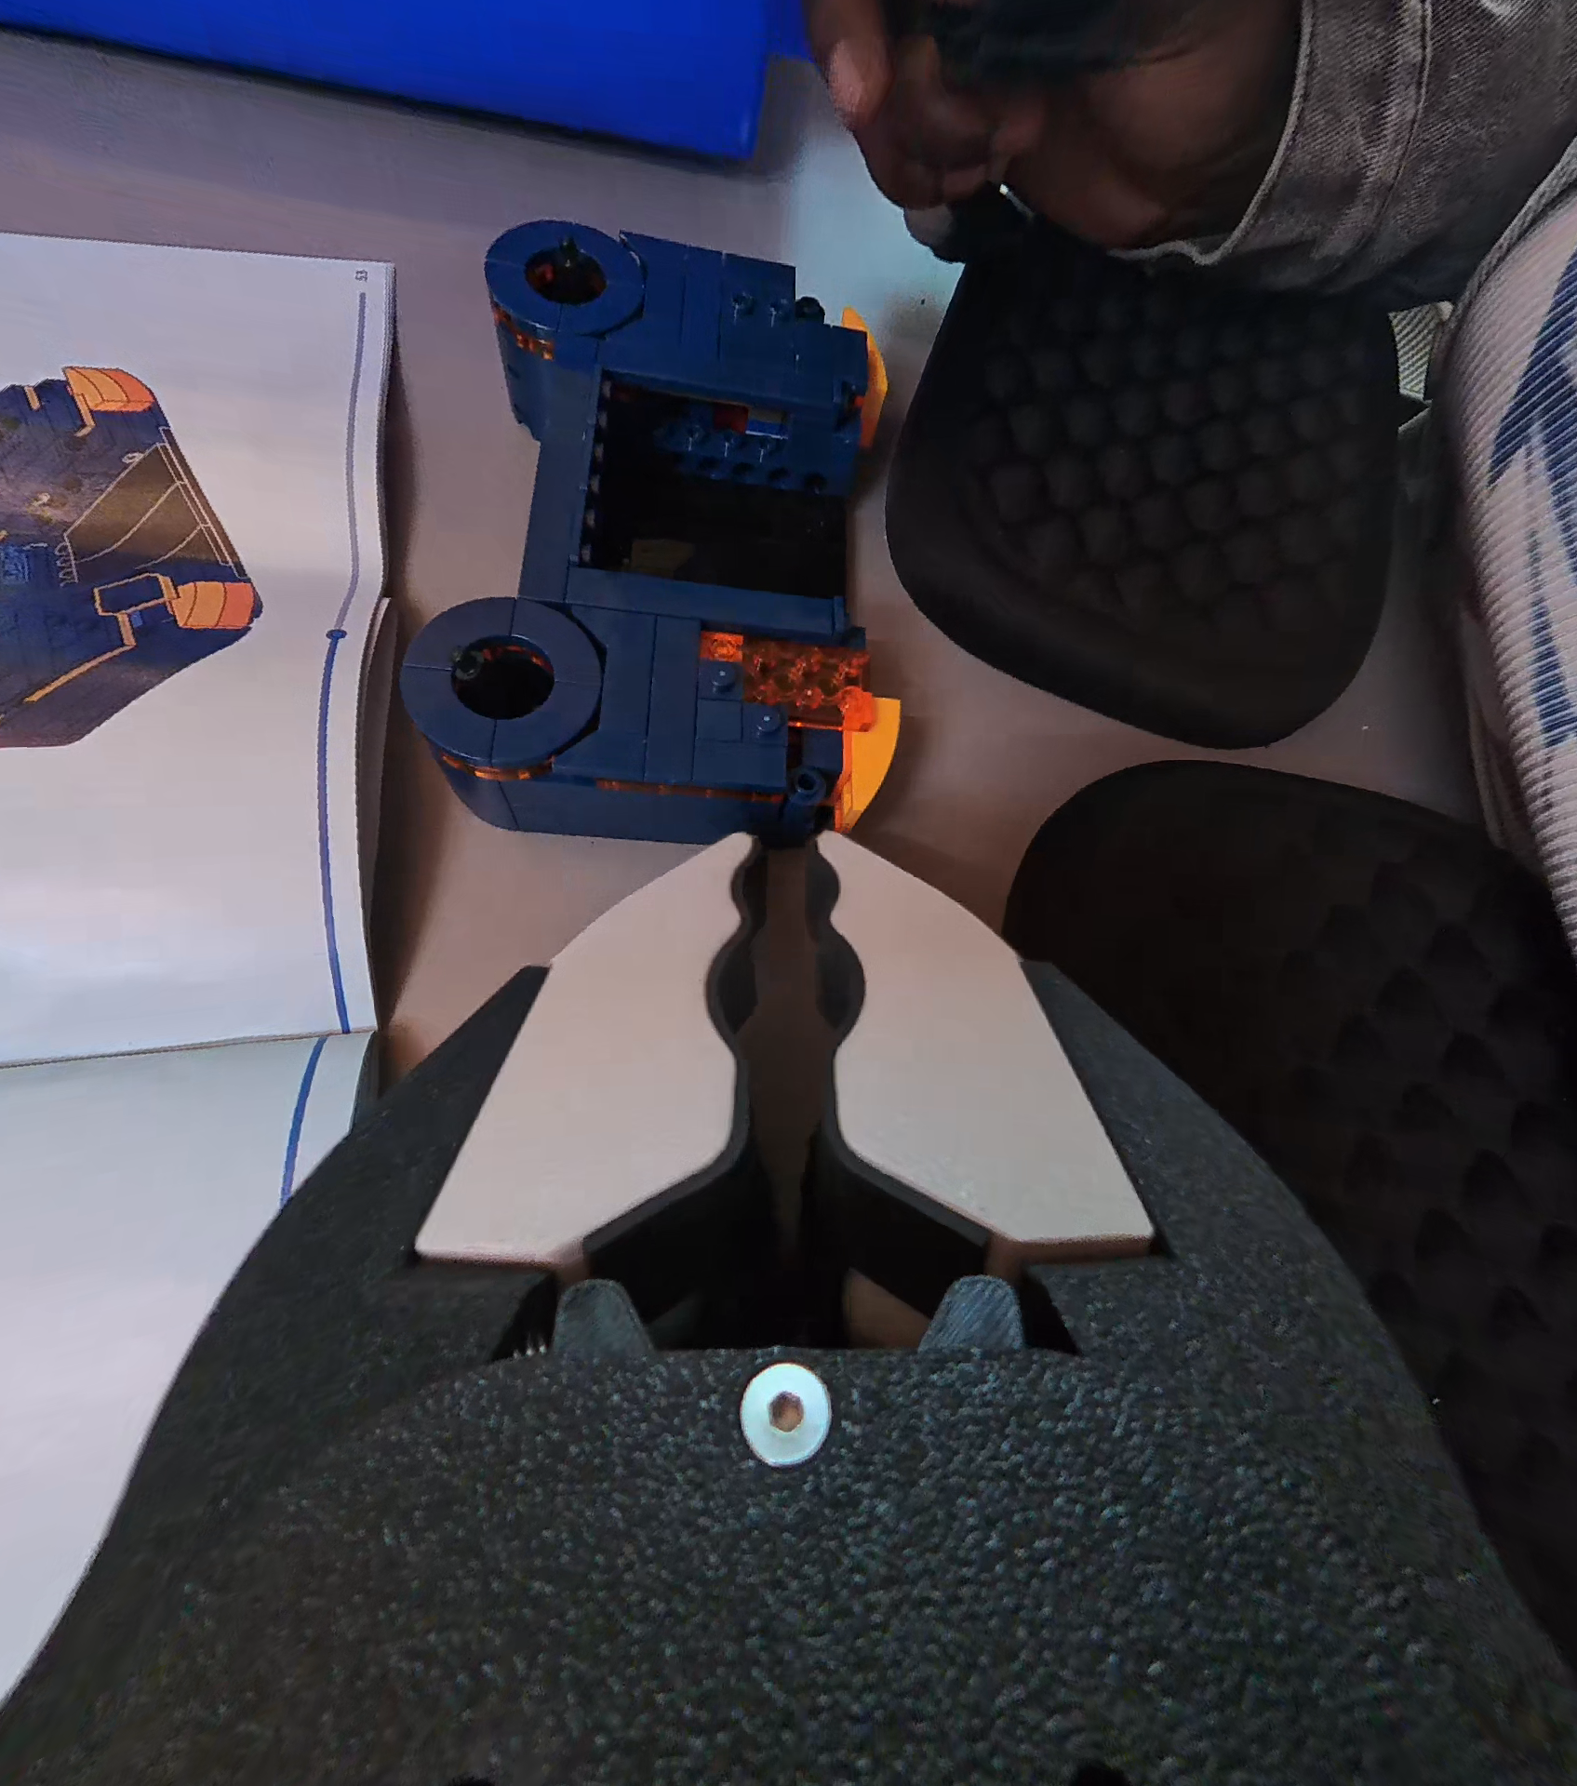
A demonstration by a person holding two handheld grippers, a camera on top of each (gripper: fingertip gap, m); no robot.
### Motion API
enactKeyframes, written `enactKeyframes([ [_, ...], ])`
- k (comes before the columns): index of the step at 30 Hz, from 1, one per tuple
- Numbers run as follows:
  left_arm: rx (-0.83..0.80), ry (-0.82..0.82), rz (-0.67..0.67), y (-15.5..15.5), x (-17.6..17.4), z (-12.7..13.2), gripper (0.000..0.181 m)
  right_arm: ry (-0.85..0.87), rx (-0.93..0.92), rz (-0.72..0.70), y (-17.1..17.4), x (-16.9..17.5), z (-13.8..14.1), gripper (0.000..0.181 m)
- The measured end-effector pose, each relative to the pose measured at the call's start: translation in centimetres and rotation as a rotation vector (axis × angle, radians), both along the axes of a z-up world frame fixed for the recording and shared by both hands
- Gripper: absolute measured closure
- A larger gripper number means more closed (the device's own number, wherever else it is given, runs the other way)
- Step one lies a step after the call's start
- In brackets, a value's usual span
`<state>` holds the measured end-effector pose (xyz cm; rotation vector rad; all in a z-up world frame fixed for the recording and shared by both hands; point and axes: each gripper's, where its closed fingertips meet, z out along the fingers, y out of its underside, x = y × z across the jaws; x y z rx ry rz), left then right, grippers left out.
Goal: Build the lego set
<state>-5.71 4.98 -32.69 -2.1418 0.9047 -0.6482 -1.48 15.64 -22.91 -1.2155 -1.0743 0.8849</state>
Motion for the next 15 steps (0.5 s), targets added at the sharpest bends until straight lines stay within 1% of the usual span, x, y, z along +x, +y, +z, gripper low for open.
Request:
enactKeyframes([
  [3,0.004,-0.005,-0.005,0.0,0.0,0.1,0.179,-0.002,0.019,0.042,-0.7,-0.2,0.0,0.181],
  [8,0.002,-0.01,-0.004,0.0,0.0,0.1,0.18,-0.017,0.031,0.036,-0.7,-0.4,-0.2,0.181],
  [11,0.001,-0.01,-0.008,0.0,0.1,0.0,0.179,-0.014,0.024,0.043,-0.7,-0.4,-0.2,0.174],
  [12,-0.001,-0.011,-0.006,0.1,0.1,0.0,0.179,-0.017,0.026,0.05,-0.8,-0.4,-0.2,0.181],
  [15,-0.004,-0.015,-0.003,0.1,0.0,0.0,0.177,-0.027,0.042,0.085,-1.5,-0.6,-0.3,0.181],
])
